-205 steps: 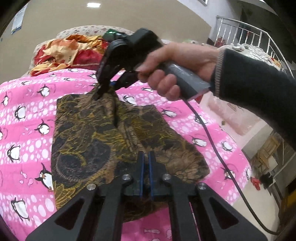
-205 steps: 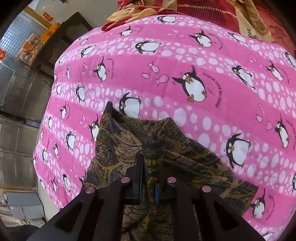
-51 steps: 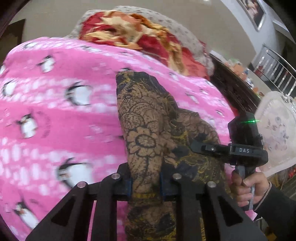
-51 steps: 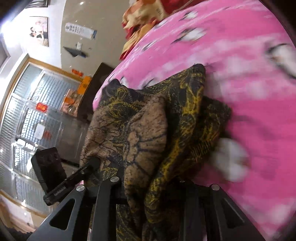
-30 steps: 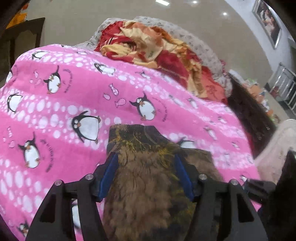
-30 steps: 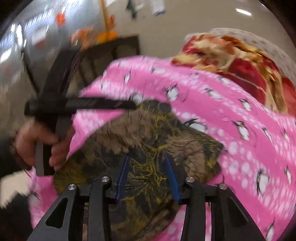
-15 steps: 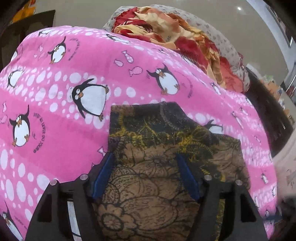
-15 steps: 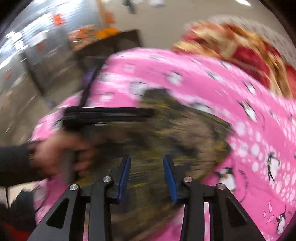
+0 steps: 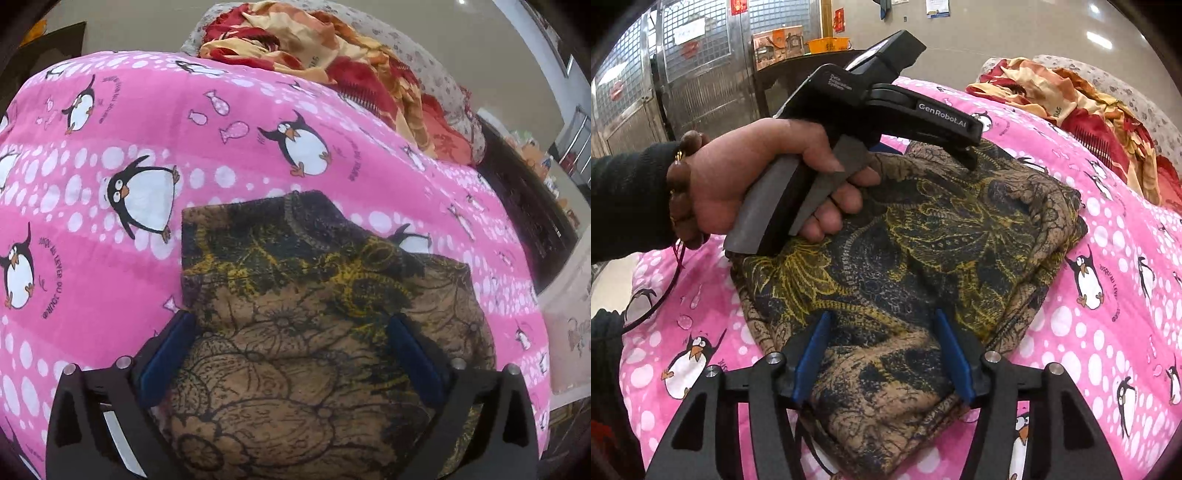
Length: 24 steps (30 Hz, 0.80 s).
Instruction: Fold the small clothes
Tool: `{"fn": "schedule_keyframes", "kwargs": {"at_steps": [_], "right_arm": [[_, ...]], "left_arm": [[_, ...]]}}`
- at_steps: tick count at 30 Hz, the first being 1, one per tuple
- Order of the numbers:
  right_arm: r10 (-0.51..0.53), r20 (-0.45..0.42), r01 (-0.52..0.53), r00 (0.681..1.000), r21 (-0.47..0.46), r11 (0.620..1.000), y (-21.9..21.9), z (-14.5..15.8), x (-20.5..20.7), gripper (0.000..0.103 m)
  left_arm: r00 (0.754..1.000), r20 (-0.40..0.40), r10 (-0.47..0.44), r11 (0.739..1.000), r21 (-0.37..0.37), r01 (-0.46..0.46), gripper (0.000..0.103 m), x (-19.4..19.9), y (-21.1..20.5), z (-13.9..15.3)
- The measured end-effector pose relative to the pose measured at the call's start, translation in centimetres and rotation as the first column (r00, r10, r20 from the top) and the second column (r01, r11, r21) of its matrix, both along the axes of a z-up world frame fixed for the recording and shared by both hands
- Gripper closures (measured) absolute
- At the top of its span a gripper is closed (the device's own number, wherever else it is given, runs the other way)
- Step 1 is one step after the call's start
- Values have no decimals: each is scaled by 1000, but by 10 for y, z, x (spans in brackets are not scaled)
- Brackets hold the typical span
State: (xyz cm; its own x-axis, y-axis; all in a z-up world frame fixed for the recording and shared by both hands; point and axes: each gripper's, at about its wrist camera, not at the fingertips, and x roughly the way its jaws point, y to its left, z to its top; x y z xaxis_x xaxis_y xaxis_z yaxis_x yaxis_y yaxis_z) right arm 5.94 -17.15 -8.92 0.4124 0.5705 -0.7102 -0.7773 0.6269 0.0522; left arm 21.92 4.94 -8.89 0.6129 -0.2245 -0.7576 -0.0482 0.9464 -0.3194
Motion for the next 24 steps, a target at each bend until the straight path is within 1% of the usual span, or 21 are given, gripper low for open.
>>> {"fn": "schedule_keyframes", "kwargs": {"at_steps": [2,4,7,8,11,12,14,16,18,20,21,22,23,24], "right_arm": [[9,23,-8,1000,-13,1000,1,1,-4,35],[17,49,-15,999,-37,999,7,4,-15,26],[7,82,-1,997,-65,998,10,4,-21,19],[-4,84,9,996,-65,998,8,4,-21,17],[-53,82,60,995,-87,994,6,3,-16,0],[-69,73,76,995,-97,992,6,1,-12,0],[-70,45,74,997,-82,994,3,0,-8,0],[-66,24,67,998,-67,995,0,1,-3,0],[-66,-1,66,998,-60,996,-2,0,0,0],[-72,-31,70,997,-54,996,-4,-2,4,0],[-86,-68,83,994,-53,995,-5,-3,6,0],[-114,-128,108,985,-53,993,-8,-4,10,0],[-137,-174,129,975,-58,990,-10,-5,16,0],[-160,-254,149,954,-63,987,-14,-8,20,0]], "left_arm": [[1000,-12,-4,1000,7,4,0,1,-1,0],[1000,-17,-4,1000,11,4,0,1,-1,0],[1000,-31,-7,999,35,8,0,3,-3,0],[999,-36,-3,999,41,5,0,4,-4,0],[998,-58,4,997,74,0,0,9,-7,0],[997,-75,-1,995,96,8,0,10,-10,-1],[993,-119,-15,987,158,34,0,14,-17,-2],[989,-142,-27,979,194,55,0,16,-23,-2],[986,-165,-18,981,187,49,0,16,-22,-2],[984,-174,-20,987,153,47,0,13,-18,2],[985,-170,-21,989,142,46,0,9,-14,4],[987,-161,-17,991,131,38,0,2,-9,7],[991,-137,-3,992,128,21,0,-10,-4,15],[993,-121,3,990,137,14,0,-18,0,21]]}}
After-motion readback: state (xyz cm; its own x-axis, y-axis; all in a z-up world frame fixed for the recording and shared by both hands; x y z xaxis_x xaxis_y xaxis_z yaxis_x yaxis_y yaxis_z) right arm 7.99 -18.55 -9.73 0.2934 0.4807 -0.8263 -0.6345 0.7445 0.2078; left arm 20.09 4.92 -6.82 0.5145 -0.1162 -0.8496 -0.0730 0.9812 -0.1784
